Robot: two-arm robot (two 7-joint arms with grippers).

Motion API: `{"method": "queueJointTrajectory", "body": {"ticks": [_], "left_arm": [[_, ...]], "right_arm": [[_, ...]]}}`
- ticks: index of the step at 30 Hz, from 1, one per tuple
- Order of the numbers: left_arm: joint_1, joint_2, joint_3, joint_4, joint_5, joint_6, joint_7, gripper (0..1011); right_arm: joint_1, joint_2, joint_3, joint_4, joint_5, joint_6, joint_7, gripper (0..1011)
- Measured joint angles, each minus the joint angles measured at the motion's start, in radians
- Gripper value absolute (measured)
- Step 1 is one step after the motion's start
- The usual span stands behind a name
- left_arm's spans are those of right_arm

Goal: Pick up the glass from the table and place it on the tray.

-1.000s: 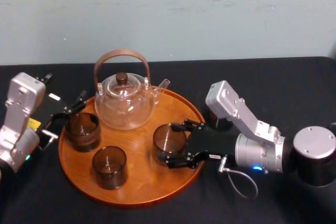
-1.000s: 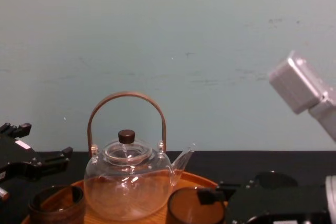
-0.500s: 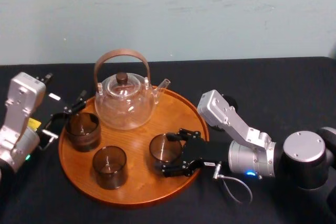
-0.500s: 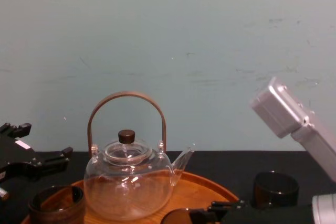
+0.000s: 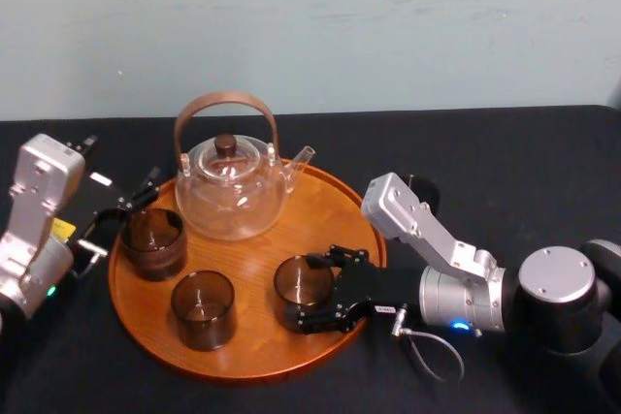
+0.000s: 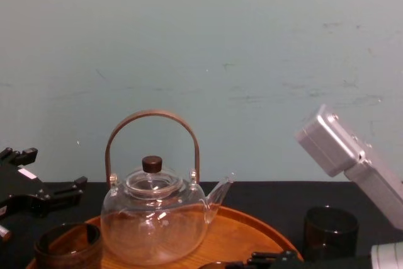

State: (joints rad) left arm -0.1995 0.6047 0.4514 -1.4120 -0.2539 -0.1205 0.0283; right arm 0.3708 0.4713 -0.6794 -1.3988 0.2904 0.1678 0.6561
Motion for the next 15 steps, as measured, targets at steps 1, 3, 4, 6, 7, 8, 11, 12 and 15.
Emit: {"method": "queueJointTrajectory", "body": {"ticks": [1, 3, 4, 6, 7, 8, 11, 12, 15], "left_arm": [[0.000, 0.000, 0.000, 0.000, 0.000, 0.000, 0.000, 1002], [0.000, 0.000, 0.000, 0.000, 0.000, 0.000, 0.000, 1001], [0.000, 0.000, 0.000, 0.000, 0.000, 0.000, 0.000, 1001], [0.000, 0.000, 0.000, 0.000, 0.000, 0.000, 0.000, 1001], [0.000, 0.000, 0.000, 0.000, 0.000, 0.000, 0.000, 1001], [0.000, 0.000, 0.000, 0.000, 0.000, 0.000, 0.000, 1001], [0.000, 0.000, 0.000, 0.000, 0.000, 0.000, 0.000, 1001], [0.000, 0.000, 0.000, 0.000, 0.000, 0.000, 0.000, 1001], [0.000, 0.000, 0.000, 0.000, 0.000, 0.000, 0.000, 1001]], "right_arm": [[0.000, 0.000, 0.000, 0.001, 0.001, 0.000, 0.000, 904], [0.000, 0.000, -0.001, 0.002, 0.001, 0.001, -0.001, 904], [0.000, 0.000, -0.001, 0.002, 0.001, 0.001, -0.001, 904], [-0.001, 0.002, -0.001, 0.001, 0.000, 0.002, -0.003, 904], [-0.002, 0.003, -0.002, -0.001, -0.003, 0.002, -0.005, 904], [-0.002, 0.003, -0.002, -0.002, -0.004, 0.002, -0.007, 904], [-0.003, 0.003, -0.003, -0.002, -0.006, 0.003, -0.008, 904], [-0.003, 0.003, -0.003, -0.002, -0.006, 0.003, -0.008, 904], [-0.003, 0.003, -0.002, -0.002, -0.006, 0.003, -0.008, 904]]}}
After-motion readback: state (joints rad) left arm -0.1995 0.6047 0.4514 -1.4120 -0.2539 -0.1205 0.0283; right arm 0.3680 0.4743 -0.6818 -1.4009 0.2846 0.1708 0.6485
